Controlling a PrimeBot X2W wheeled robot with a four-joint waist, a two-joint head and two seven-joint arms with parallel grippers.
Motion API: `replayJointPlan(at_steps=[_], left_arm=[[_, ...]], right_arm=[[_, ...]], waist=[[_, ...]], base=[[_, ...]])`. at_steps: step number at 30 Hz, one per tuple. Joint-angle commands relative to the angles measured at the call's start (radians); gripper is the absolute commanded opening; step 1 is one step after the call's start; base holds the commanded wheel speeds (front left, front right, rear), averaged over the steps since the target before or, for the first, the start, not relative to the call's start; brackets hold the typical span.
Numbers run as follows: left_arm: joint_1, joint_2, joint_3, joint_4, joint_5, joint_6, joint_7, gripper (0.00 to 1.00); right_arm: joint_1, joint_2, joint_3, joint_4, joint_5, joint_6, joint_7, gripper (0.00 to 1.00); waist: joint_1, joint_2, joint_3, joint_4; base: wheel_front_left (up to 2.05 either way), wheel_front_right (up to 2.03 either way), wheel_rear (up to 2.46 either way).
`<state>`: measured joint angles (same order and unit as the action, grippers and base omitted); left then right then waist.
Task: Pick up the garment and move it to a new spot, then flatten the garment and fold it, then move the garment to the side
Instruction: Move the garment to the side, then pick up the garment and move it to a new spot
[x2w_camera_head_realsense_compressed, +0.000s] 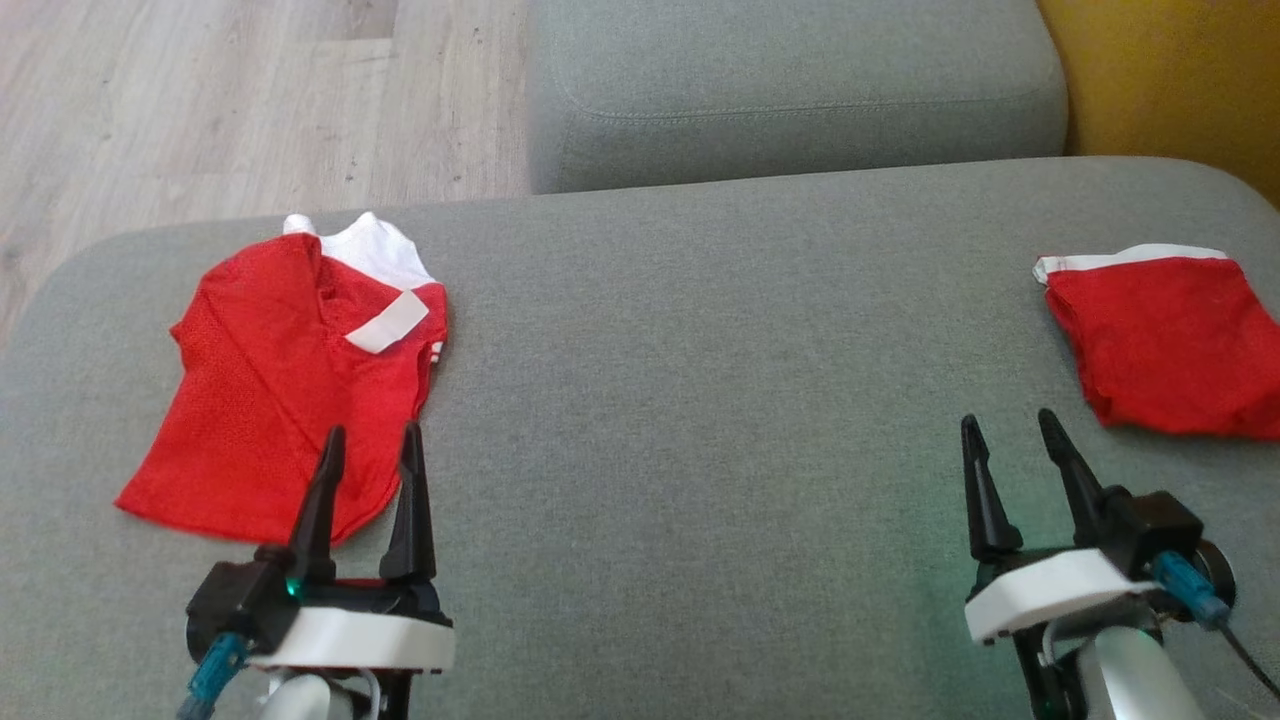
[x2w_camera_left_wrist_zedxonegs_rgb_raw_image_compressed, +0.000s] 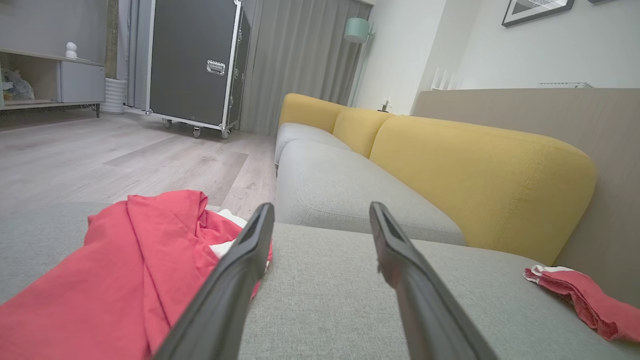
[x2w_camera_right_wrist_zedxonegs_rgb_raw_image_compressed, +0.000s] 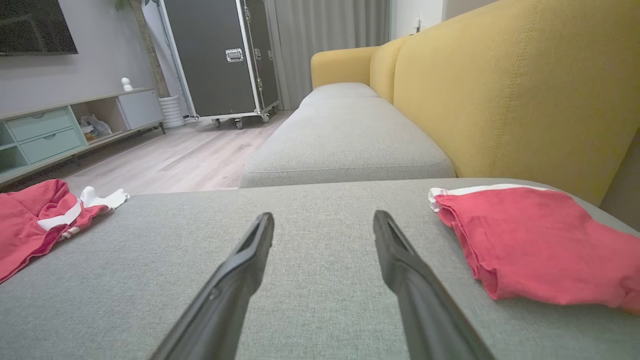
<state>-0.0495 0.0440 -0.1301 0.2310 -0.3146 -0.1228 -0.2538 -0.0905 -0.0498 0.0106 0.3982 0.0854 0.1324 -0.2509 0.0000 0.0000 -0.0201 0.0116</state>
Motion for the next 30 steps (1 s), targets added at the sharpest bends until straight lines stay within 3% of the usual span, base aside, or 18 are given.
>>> replayJointPlan(at_steps=[1,15,30], left_arm=[[-0.021,0.006,0.029,-0.025,-0.004,0.005,-0.008,1.00],[-0.023,0.006,0.023,-0.011,0.001,0.010,-0.008,1.00],[-0.002,0.006,0.058,0.005,0.041,0.022,-0.008,1.00]], right_arm=[[-0.025,-0.001,0.024,-0.045,0.003,-0.002,-0.011,1.00],[-0.027,-0.001,0.040,-0.073,0.014,-0.002,-0.011,1.00],[0.000,-0.001,0.136,-0.070,0.065,-0.002,-0.011,1.00]], waist=[[0.0000,0.0000,0.002,-0.001],[0.0000,0.0000,-0.005,0.019],[0.0000,0.0000,-0.030,0.200]], base=[[0.00,0.00,0.00],[0.00,0.00,0.00],[0.00,0.00,0.00]])
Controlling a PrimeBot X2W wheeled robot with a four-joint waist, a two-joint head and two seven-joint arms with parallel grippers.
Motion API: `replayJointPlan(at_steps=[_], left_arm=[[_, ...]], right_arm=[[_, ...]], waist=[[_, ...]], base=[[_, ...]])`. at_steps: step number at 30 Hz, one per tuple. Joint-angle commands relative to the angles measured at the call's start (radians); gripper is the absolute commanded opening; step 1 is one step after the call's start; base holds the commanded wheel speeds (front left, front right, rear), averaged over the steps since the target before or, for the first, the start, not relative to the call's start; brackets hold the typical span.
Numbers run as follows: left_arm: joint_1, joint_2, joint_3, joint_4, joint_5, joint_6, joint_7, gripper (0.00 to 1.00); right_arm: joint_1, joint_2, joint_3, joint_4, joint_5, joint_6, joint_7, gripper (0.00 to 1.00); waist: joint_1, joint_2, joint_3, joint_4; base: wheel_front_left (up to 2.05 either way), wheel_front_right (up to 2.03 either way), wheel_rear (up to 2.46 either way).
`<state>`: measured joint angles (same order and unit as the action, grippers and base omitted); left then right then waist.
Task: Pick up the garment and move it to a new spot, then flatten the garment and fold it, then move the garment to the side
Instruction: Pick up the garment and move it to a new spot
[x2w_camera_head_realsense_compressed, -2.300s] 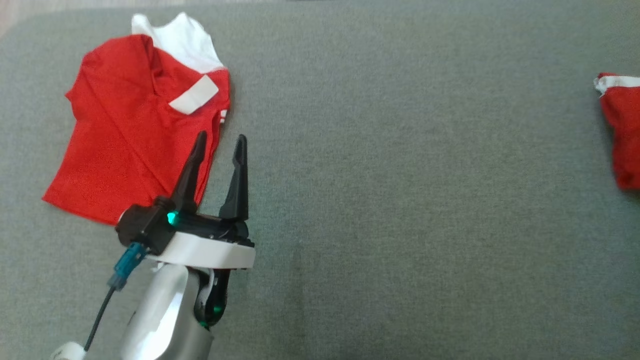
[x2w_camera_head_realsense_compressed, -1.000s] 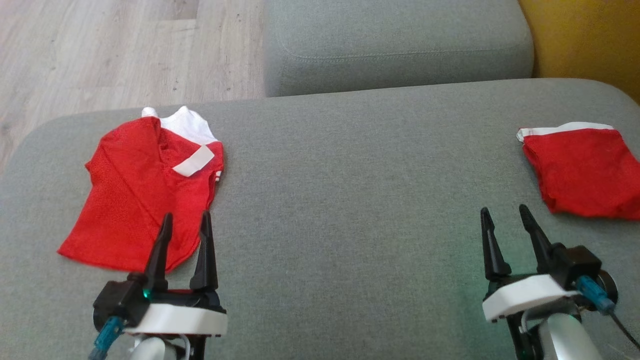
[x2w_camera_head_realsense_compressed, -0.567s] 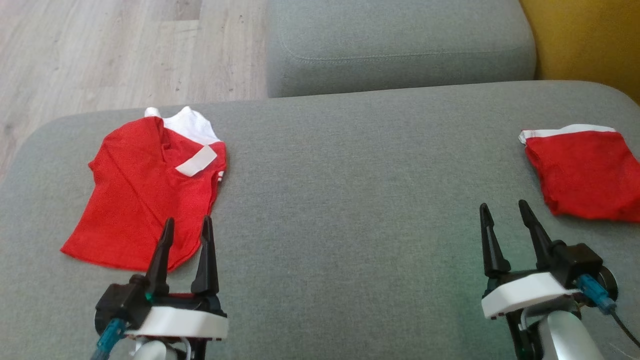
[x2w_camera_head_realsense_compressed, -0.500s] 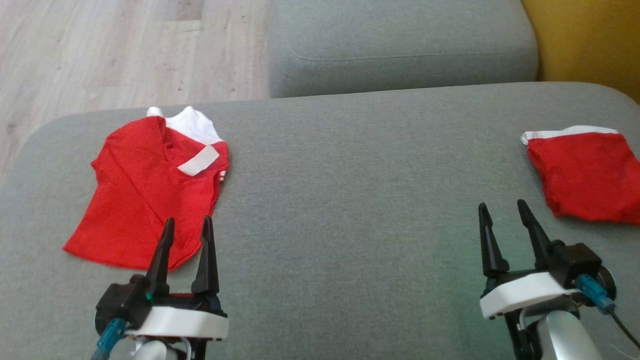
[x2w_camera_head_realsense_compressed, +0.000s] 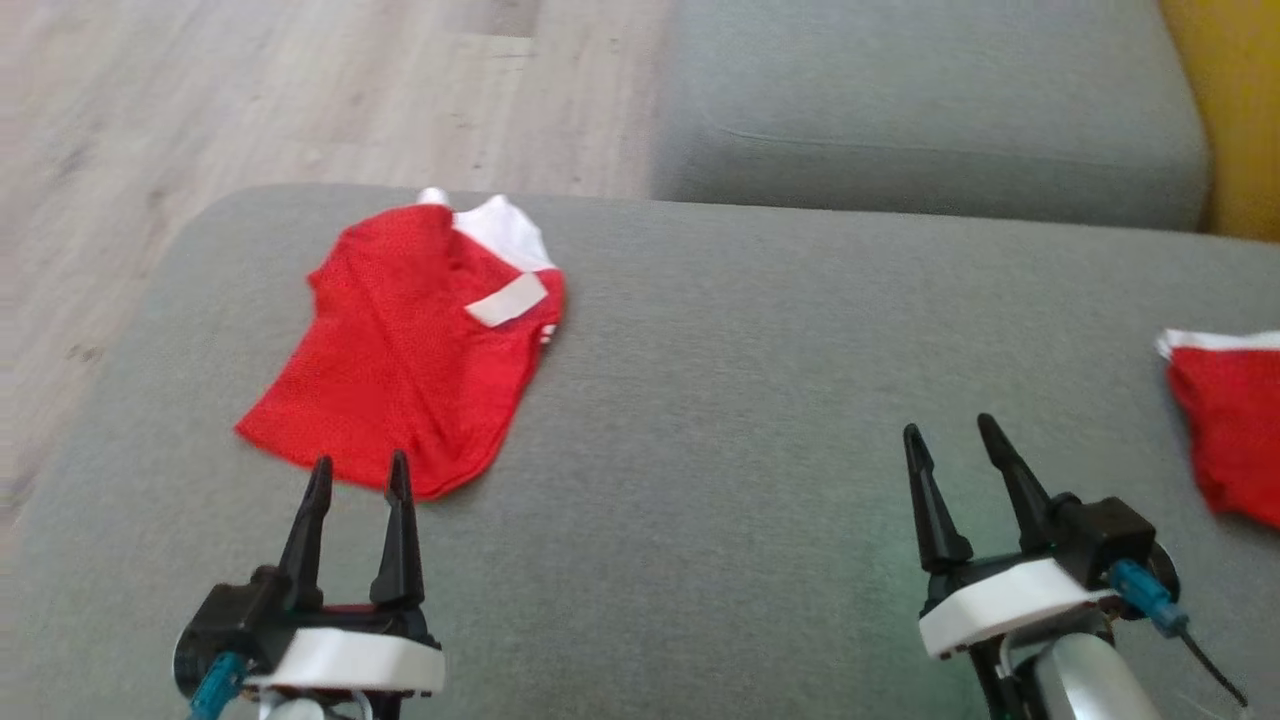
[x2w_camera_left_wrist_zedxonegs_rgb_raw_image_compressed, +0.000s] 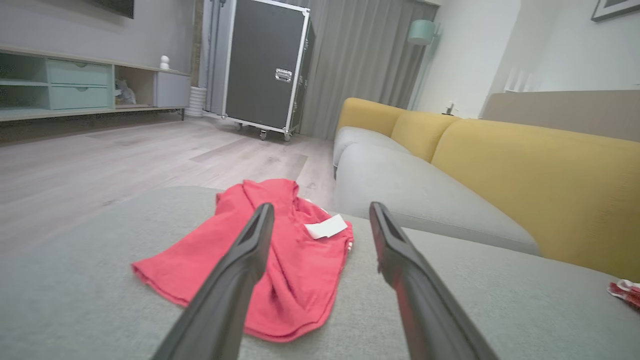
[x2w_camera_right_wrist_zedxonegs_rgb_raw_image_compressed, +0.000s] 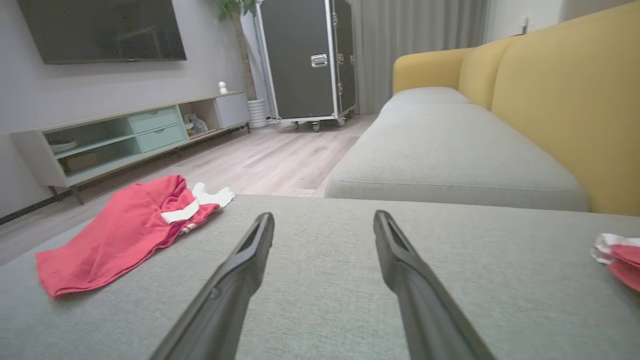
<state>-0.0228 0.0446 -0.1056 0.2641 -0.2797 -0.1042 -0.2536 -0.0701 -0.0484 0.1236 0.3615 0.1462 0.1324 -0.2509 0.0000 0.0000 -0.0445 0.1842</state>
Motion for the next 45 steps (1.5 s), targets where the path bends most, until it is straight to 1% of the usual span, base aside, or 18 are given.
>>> replayJointPlan(at_steps=[1,8,14,19,22,25,26,29,32,34,36,39,42,45], left_arm=[[-0.027,0.006,0.036,-0.027,0.008,0.003,-0.008,1.00],[-0.018,0.006,0.053,-0.022,0.019,-0.001,-0.008,1.00],[-0.018,0.006,0.060,-0.021,0.023,-0.006,-0.008,1.00],[-0.031,0.006,0.073,-0.014,0.029,-0.011,-0.008,1.00],[-0.048,0.006,0.087,0.005,0.027,-0.016,-0.008,1.00],[-0.085,0.020,0.089,0.027,0.031,-0.020,-0.008,1.00],[-0.126,0.042,0.073,0.054,0.037,-0.023,-0.008,1.00],[-0.215,0.086,0.016,0.123,0.041,-0.025,0.006,1.00],[-0.326,0.140,-0.096,0.186,0.012,-0.026,0.074,1.00],[-0.400,0.173,-0.172,0.228,-0.033,-0.026,0.133,1.00],[-0.471,0.205,-0.268,0.257,-0.085,-0.026,0.192,1.00],[-0.565,0.236,-0.393,0.292,-0.198,-0.026,0.283,1.00],[-0.639,0.272,-0.470,0.350,-0.270,-0.026,0.355,1.00],[-0.692,0.290,-0.514,0.419,-0.320,-0.026,0.393,1.00]], right_arm=[[-0.017,-0.002,0.031,-0.033,0.009,-0.002,-0.011,1.00],[-0.006,-0.002,0.080,-0.015,0.010,-0.002,-0.011,1.00],[-0.012,-0.002,0.093,-0.012,0.023,-0.002,-0.011,1.00],[-0.018,-0.002,0.104,-0.014,0.025,-0.002,-0.011,1.00],[-0.032,-0.002,0.111,-0.016,0.024,-0.002,-0.011,1.00],[-0.053,-0.002,0.100,-0.021,0.018,-0.002,-0.011,1.00],[-0.068,-0.002,0.089,-0.028,0.008,-0.002,-0.011,1.00],[-0.087,-0.002,0.070,-0.042,-0.010,-0.002,-0.011,1.00],[-0.104,-0.002,0.050,-0.055,-0.027,-0.002,-0.011,1.00],[-0.115,-0.002,0.039,-0.063,-0.038,-0.002,-0.011,1.00],[-0.127,-0.002,0.029,-0.071,-0.048,-0.002,-0.011,1.00],[-0.145,-0.002,0.017,-0.081,-0.059,-0.002,-0.011,1.00],[-0.161,-0.002,0.009,-0.091,-0.062,-0.002,-0.011,1.00],[-0.174,-0.002,0.009,-0.100,-0.061,-0.002,-0.011,1.00]], waist=[[0.0000,0.0000,-0.008,0.042],[0.0000,0.0000,-0.012,0.122],[0.0000,0.0000,-0.007,0.161],[0.0000,0.0000,0.008,0.163],[0.0000,0.0000,0.030,0.143],[0.0000,0.0000,0.067,0.115],[0.0000,0.0000,0.096,0.094],[0.0000,0.0000,0.141,0.066],[0.0000,0.0000,0.183,0.040],[0.0000,0.0000,0.208,0.025],[0.0000,0.0000,0.238,0.012],[0.0000,0.0000,0.277,-0.005],[0.0000,0.0000,0.309,-0.026],[0.0000,0.0000,0.335,-0.045]], base=[[0.00,0.00,0.00],[0.00,0.00,0.00],[0.00,0.00,0.00],[0.00,0.00,0.00],[0.00,0.00,0.00],[0.00,0.00,0.00],[0.00,0.00,0.00],[0.00,0.00,0.00],[0.00,0.00,0.00],[0.00,0.00,0.00],[0.00,0.00,0.00],[0.00,0.00,0.00],[0.00,0.00,0.00],[0.00,0.00,0.00]])
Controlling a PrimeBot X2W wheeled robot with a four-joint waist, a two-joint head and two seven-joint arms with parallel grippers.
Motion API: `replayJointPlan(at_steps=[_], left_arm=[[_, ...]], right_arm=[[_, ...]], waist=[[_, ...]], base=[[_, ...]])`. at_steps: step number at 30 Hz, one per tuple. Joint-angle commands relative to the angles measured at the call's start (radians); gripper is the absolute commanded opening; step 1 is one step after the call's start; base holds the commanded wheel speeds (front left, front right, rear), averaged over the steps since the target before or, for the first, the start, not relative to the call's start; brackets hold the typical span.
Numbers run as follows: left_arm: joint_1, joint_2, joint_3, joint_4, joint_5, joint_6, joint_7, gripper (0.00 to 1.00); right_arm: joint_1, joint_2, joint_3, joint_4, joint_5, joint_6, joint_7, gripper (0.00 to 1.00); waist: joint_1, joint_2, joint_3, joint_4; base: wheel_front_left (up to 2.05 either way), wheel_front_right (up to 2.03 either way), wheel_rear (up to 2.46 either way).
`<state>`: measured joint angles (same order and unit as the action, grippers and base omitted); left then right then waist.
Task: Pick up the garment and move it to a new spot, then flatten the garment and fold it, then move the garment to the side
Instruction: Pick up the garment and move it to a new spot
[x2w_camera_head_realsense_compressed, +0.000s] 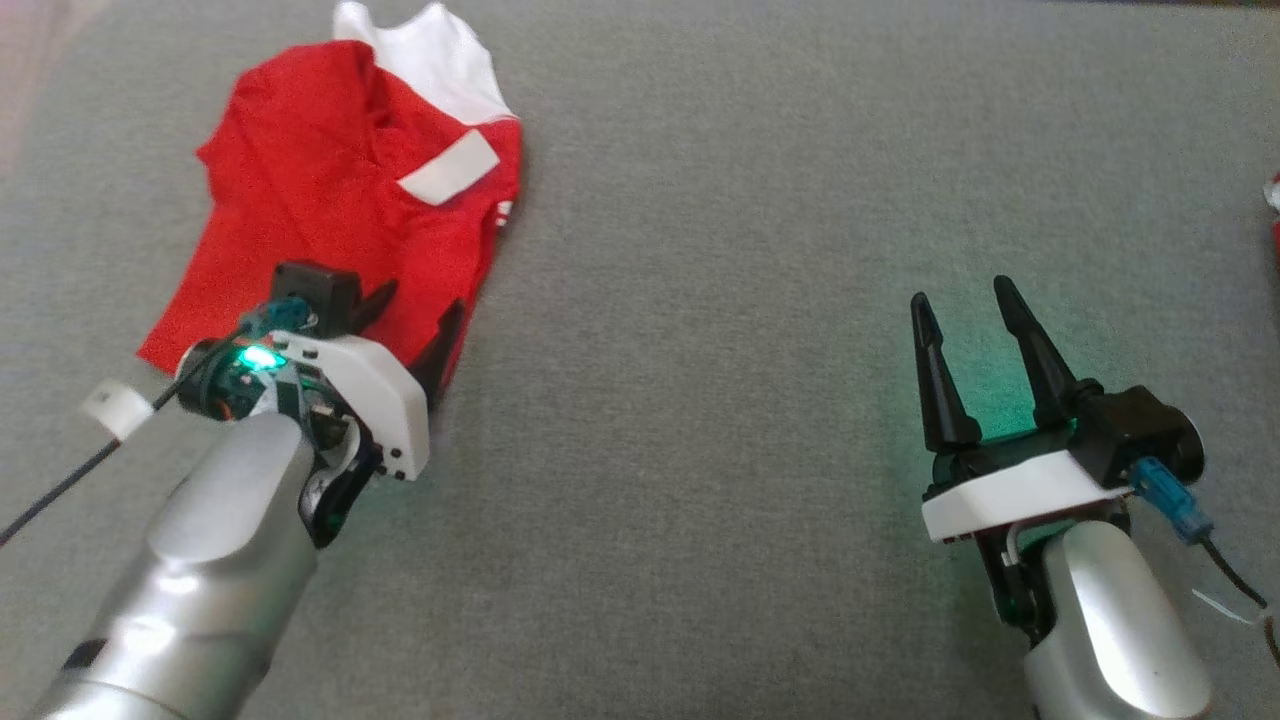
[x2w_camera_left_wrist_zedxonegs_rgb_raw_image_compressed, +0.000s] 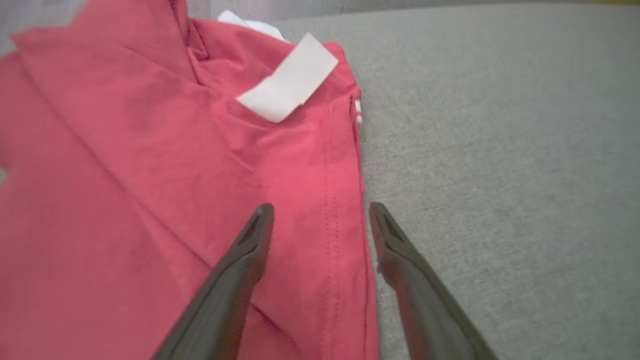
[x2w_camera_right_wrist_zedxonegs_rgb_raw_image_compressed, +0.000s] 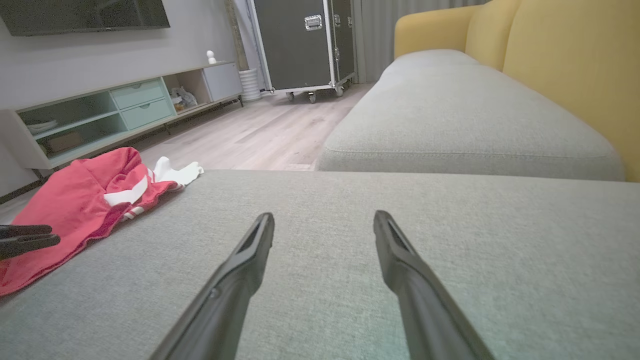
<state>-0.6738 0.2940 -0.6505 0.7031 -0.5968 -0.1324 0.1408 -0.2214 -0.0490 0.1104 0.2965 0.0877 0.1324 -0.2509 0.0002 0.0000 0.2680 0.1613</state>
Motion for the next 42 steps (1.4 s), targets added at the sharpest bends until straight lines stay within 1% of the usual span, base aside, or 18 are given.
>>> replayJointPlan(at_steps=[1,2,6,11,13,14,15,16,19,23,26,29,35,38,42], left_arm=[[-0.055,0.042,0.013,0.001,-0.011,0.002,0.009,1.00],[-0.078,0.043,-0.012,0.039,-0.031,0.002,0.017,1.00],[-0.111,0.037,-0.053,0.093,-0.080,0.002,0.015,1.00],[-0.134,0.035,-0.106,0.158,-0.130,0.002,0.042,1.00],[-0.141,0.034,-0.120,0.173,-0.146,0.002,0.036,0.15],[-0.143,0.034,-0.127,0.176,-0.151,0.002,0.020,0.00],[-0.143,0.034,-0.127,0.176,-0.151,0.002,0.020,0.00],[-0.146,0.035,-0.132,0.176,-0.154,0.002,-0.006,0.00],[-0.158,0.035,-0.136,0.167,-0.151,0.002,-0.126,0.00],[-0.167,0.021,-0.133,0.119,-0.160,0.002,-0.295,0.00],[-0.188,0.005,-0.134,0.071,-0.149,0.002,-0.361,0.00],[-0.218,-0.017,-0.134,-0.003,-0.141,0.002,-0.385,0.00],[-0.289,-0.064,-0.129,-0.132,-0.134,0.003,-0.395,0.00],[-0.341,-0.083,-0.134,-0.150,-0.121,0.010,-0.384,0.00],[-0.416,-0.108,-0.134,-0.140,-0.110,0.018,-0.369,0.00]], right_arm=[[-0.025,-0.001,0.022,-0.038,-0.003,-0.002,-0.011,1.00],[-0.029,-0.001,0.018,-0.041,-0.004,-0.002,-0.011,1.00],[-0.036,-0.001,0.010,-0.046,-0.006,-0.002,-0.011,1.00],[-0.044,-0.001,0.002,-0.052,-0.012,-0.002,-0.011,1.00],[-0.046,-0.001,0.002,-0.052,-0.012,-0.002,-0.011,1.00],[-0.047,-0.001,0.002,-0.051,-0.012,-0.002,-0.011,1.00],[-0.047,-0.001,0.002,-0.051,-0.012,-0.002,-0.011,1.00],[-0.048,-0.001,0.004,-0.049,-0.011,-0.002,-0.011,1.00],[-0.050,-0.001,0.010,-0.043,-0.008,-0.002,-0.011,1.00],[-0.050,-0.001,0.018,-0.038,0.008,-0.002,-0.011,1.00],[-0.049,-0.001,0.026,-0.038,0.020,-0.002,-0.011,1.00],[-0.052,-0.001,0.030,-0.042,0.033,-0.002,-0.011,1.00],[-0.073,-0.001,0.053,-0.058,0.074,-0.002,-0.011,1.00],[-0.088,-0.001,0.074,-0.067,0.104,-0.002,-0.011,1.00],[-0.109,-0.001,0.111,-0.076,0.150,-0.002,-0.011,1.00]], waist=[[-0.0002,0.0000,0.029,-0.026],[-0.0002,0.0000,0.039,-0.034],[-0.0002,0.0000,0.056,-0.046],[-0.0002,0.0000,0.065,-0.053],[-0.0002,0.0000,0.063,-0.055],[-0.0002,0.0000,0.060,-0.057],[-0.0002,0.0000,0.060,-0.057],[-0.0002,0.0000,0.056,-0.060],[-0.0002,0.0000,0.037,-0.073],[-0.0002,0.0000,0.003,-0.099],[-0.0002,0.0000,-0.014,-0.129],[-0.0002,0.0000,-0.018,-0.169],[-0.0002,0.0000,0.006,-0.273],[-0.0002,0.0000,0.031,-0.335],[-0.0002,0.0000,0.066,-0.421]], base=[[0.00,0.00,0.00],[0.00,0.00,0.00],[0.00,0.00,0.00],[0.00,0.00,0.00],[0.00,0.00,0.00],[0.00,0.00,0.00],[0.00,0.00,0.00],[0.00,0.00,0.00],[0.00,0.00,0.00],[0.00,0.00,0.00],[0.00,0.00,0.00],[0.00,0.00,0.00],[0.00,0.00,0.00],[0.00,0.00,0.00],[0.00,0.00,0.00]])
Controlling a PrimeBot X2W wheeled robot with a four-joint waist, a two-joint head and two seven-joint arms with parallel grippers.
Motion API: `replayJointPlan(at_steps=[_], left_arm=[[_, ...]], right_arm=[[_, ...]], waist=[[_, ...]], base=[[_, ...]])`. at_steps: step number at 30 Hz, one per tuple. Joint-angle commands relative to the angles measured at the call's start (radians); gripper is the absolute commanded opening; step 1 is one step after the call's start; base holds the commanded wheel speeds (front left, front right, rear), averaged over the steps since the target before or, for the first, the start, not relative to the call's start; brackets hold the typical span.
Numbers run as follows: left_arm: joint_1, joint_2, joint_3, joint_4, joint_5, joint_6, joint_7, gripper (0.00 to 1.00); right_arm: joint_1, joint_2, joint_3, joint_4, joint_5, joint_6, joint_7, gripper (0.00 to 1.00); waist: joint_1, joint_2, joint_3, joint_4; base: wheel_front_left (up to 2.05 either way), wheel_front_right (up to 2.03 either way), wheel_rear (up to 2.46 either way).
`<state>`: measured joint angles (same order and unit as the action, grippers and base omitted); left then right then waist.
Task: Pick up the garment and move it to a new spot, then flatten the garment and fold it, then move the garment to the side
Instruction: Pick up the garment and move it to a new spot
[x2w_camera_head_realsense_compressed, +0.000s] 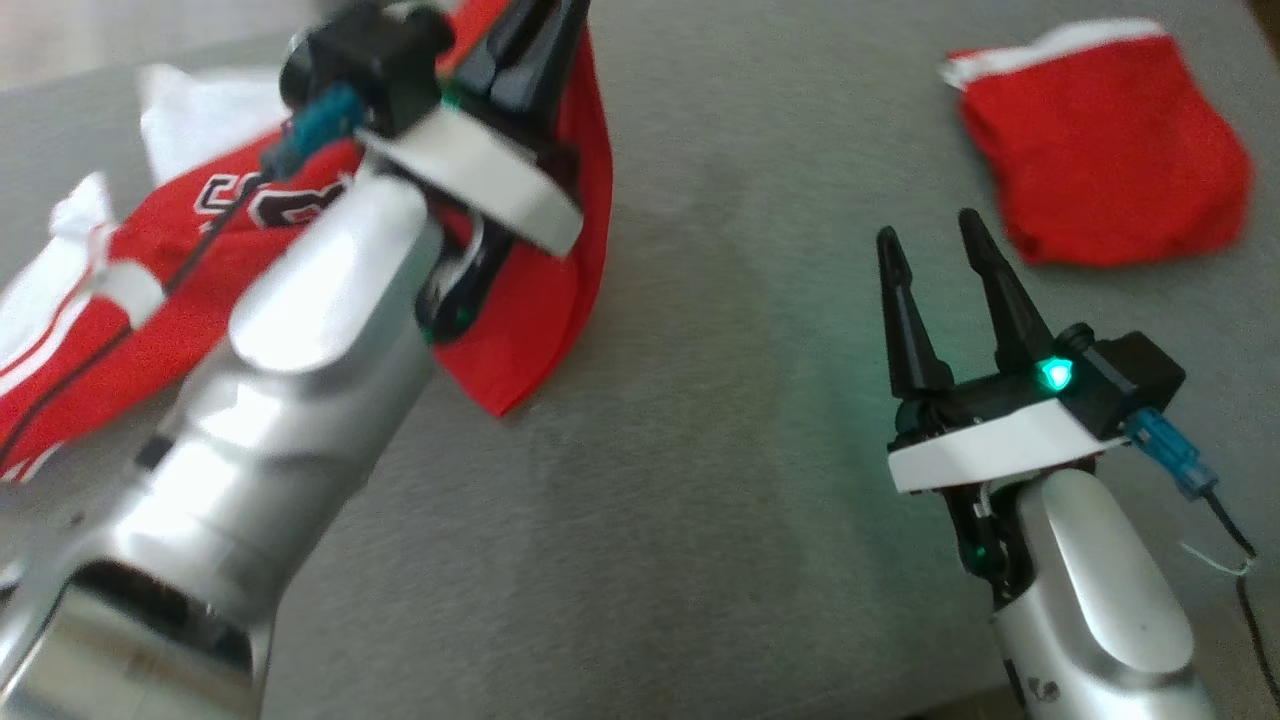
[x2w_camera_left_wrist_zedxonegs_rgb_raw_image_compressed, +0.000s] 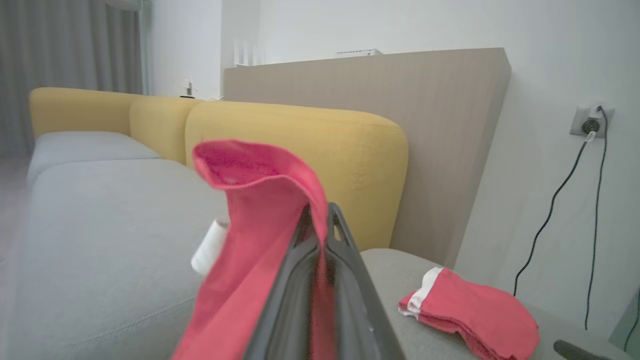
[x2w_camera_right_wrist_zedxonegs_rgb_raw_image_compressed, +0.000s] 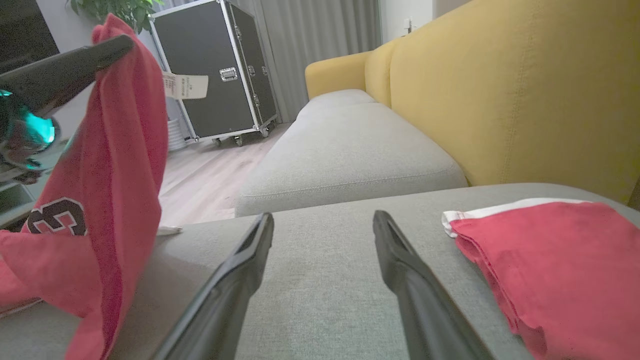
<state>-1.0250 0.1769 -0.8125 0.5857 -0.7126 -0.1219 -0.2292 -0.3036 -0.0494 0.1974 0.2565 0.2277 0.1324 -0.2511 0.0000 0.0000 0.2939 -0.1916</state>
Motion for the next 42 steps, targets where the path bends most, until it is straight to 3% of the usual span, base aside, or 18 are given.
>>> replayJointPlan(at_steps=[1,8,9,10,17,25,34,42], left_arm=[[-0.083,0.003,0.029,-0.013,0.005,0.007,0.007,0.00],[-0.202,-0.040,0.026,0.079,0.033,0.001,-0.013,0.00],[-0.218,-0.046,0.033,0.088,0.041,0.001,-0.020,0.92],[-0.229,-0.052,0.043,0.099,0.045,0.002,-0.025,1.00],[-0.236,-0.033,0.069,0.153,0.075,-0.003,-0.032,1.00],[-0.129,0.071,0.147,0.108,0.090,-0.008,-0.032,1.00],[0.214,0.146,0.259,-0.038,0.172,0.000,-0.032,1.00],[0.554,0.106,0.395,-0.178,0.207,0.029,-0.032,1.00]], right_arm=[[-0.032,-0.001,0.032,-0.039,0.022,-0.002,-0.011,1.00],[-0.053,-0.001,0.073,-0.055,0.075,-0.002,-0.011,1.00],[-0.054,-0.001,0.074,-0.056,0.078,-0.002,-0.011,1.00],[-0.056,-0.001,0.074,-0.057,0.079,-0.002,-0.011,1.00],[-0.058,-0.001,0.058,-0.057,0.070,-0.002,-0.011,1.00],[-0.035,-0.001,0.019,-0.038,0.003,-0.002,-0.011,1.00],[0.040,-0.001,-0.026,0.007,-0.071,-0.002,-0.011,1.00],[0.092,-0.001,-0.055,0.031,-0.101,-0.002,-0.011,1.00]], waist=[[0.0000,0.0000,0.048,-0.088],[0.0000,0.0000,0.090,-0.172],[0.0000,0.0000,0.094,-0.174],[0.0000,0.0000,0.097,-0.174],[0.0000,0.0000,0.086,-0.131],[0.0000,0.0000,0.014,0.003],[0.0000,0.0000,-0.119,0.159],[0.0000,0.0000,-0.188,0.238]], base=[[0.00,0.00,0.00],[0.00,0.00,0.00],[0.00,0.00,0.00],[0.00,0.00,0.00],[0.00,0.00,0.00],[0.00,0.00,0.00],[0.00,0.00,0.00],[0.00,0.00,0.00]])
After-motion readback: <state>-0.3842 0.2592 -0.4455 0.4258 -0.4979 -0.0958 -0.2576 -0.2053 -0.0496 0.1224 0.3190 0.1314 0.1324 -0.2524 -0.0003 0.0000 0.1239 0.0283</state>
